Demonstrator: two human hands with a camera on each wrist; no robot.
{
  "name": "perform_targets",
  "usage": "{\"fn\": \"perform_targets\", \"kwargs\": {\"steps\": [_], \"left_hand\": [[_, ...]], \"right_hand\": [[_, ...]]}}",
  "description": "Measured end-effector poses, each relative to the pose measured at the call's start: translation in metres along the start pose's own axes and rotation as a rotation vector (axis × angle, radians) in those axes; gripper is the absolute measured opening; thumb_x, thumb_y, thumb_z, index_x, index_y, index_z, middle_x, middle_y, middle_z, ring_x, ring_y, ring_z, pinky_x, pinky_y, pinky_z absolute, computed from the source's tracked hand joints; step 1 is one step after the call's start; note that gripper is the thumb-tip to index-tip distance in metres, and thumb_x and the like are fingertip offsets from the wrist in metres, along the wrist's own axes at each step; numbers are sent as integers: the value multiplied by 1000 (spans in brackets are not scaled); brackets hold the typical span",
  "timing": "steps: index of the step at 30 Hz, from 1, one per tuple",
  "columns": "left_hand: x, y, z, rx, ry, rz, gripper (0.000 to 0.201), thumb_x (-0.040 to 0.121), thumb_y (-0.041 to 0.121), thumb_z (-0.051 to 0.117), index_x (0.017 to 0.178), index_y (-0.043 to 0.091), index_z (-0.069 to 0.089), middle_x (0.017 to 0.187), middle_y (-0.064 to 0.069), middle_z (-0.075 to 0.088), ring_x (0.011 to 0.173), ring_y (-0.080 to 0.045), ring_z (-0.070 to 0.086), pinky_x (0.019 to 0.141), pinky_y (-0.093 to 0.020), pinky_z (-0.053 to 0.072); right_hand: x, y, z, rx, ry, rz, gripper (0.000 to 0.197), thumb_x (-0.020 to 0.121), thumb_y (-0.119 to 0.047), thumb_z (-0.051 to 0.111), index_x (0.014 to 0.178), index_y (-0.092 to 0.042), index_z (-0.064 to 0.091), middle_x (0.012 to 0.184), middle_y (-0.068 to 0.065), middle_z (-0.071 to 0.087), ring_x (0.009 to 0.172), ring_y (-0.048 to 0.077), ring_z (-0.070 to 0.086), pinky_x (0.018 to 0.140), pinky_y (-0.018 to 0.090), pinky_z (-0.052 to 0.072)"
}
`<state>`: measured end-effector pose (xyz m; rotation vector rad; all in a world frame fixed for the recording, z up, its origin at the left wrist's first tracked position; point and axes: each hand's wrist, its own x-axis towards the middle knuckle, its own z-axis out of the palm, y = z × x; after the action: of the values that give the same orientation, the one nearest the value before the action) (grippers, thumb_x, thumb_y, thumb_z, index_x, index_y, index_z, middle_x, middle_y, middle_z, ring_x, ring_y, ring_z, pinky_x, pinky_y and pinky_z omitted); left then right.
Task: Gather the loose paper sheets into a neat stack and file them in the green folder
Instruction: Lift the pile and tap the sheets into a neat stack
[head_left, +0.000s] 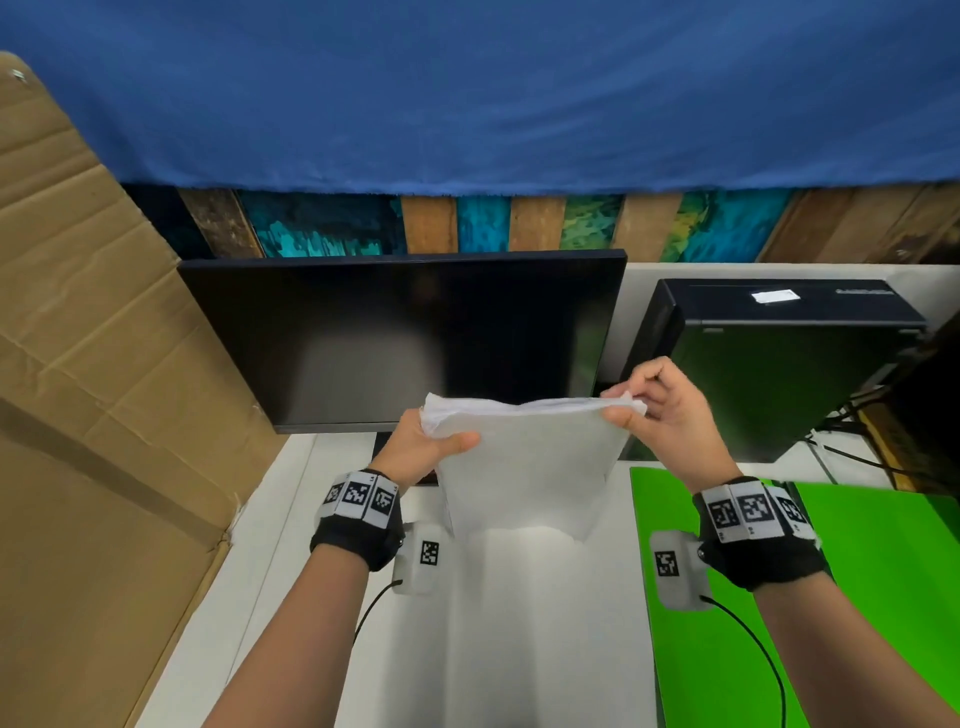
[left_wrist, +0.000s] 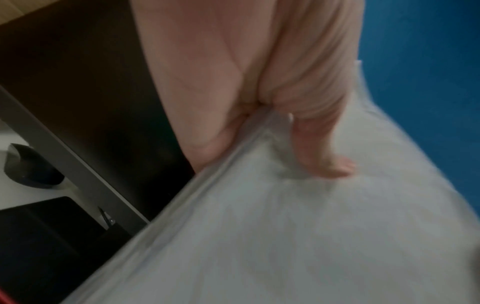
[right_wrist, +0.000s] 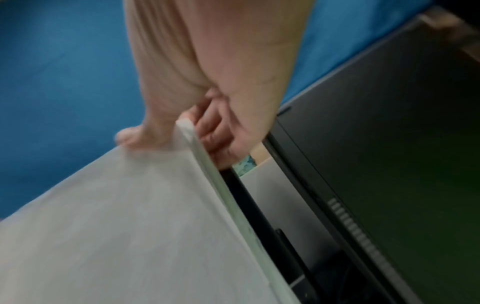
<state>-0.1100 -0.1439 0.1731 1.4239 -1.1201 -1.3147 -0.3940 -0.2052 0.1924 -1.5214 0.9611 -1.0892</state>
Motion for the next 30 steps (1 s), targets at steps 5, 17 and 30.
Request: {"fn": "perform_targets", "kwargs": {"steps": [5,17,30], "left_hand": [[-6,15,-9,295,-267,-21,45,73,11,79,112,31,65,103,19,70,92,13,64,75,-4,48],[-23,28,24,-180,280,174,23,73,24,79,92,29,67,91,11,75,90,-5,71,69,-18,56],[-17,73,31,1164,217,414,26,85,47,61,98,24,65,78,8,64,91,-22,60,82,-32,37]], "right_hand": [[-1,20,10,-95,-337,183,45,75,-2,76,113,-23,65,105,0,73,95,10,68,84,26,52],[3,-30,30,67,36,-7,26,81,-4,69,107,-8,70,90,-5,76,79,5,70,65,21,54],[9,-21,51,-202,-136,-38,23,95,-21,55,101,-6,71,93,7,72,84,12,67,74,26,54]]}}
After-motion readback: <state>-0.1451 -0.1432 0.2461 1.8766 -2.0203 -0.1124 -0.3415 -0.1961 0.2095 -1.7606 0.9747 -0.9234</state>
